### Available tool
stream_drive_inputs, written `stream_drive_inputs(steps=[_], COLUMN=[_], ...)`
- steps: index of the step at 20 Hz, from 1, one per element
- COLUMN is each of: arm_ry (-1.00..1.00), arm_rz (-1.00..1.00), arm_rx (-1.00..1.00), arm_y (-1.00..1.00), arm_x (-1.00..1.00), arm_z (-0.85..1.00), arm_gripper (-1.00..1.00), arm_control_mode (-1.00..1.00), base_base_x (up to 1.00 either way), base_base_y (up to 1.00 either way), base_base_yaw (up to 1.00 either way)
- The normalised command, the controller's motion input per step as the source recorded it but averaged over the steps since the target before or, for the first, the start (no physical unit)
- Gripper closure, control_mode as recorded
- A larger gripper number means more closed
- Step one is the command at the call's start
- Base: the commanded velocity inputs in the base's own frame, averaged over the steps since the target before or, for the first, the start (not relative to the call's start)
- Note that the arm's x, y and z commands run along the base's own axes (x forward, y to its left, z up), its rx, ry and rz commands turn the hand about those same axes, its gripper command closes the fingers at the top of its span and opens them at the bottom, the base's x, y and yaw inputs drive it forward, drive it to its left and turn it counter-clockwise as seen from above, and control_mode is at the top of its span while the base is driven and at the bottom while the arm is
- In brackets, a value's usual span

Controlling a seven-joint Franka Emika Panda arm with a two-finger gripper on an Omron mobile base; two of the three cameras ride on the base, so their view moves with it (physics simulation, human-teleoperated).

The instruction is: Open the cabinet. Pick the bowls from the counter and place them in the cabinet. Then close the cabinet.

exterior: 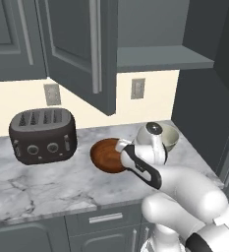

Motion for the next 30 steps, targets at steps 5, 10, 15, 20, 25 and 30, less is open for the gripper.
stream_drive_inputs(steps=[5, 10, 15, 20, 25, 30], arm_ry=[0.00, 0.00, 0.00, 0.00, 0.00, 0.00], arm_rz=[0.00, 0.00, 0.00, 0.00, 0.00, 0.00], arm_rx=[0.00, -0.02, -0.03, 0.00, 0.00, 0.00], arm_y=[0.00, 0.00, 0.00, 0.00, 0.00, 0.00], arm_x=[0.00, 0.00, 0.00, 0.00, 0.00, 0.00], arm_z=[0.00, -0.14, -0.15, -0.02, 0.00, 0.00], arm_gripper=[-1.00, -1.00, -1.00, 1.00, 1.00, 1.00], arm_control_mode=[-1.00, -1.00, -1.00, -1.00, -1.00, -1.00], base_base_x=[0.00, 0.00, 0.00, 0.00, 0.00, 0.00], base_base_y=[0.00, 0.00, 0.00, 0.00, 0.00, 0.00], base_base_yaw=[0.00, 0.00, 0.00, 0.00, 0.00, 0.00])
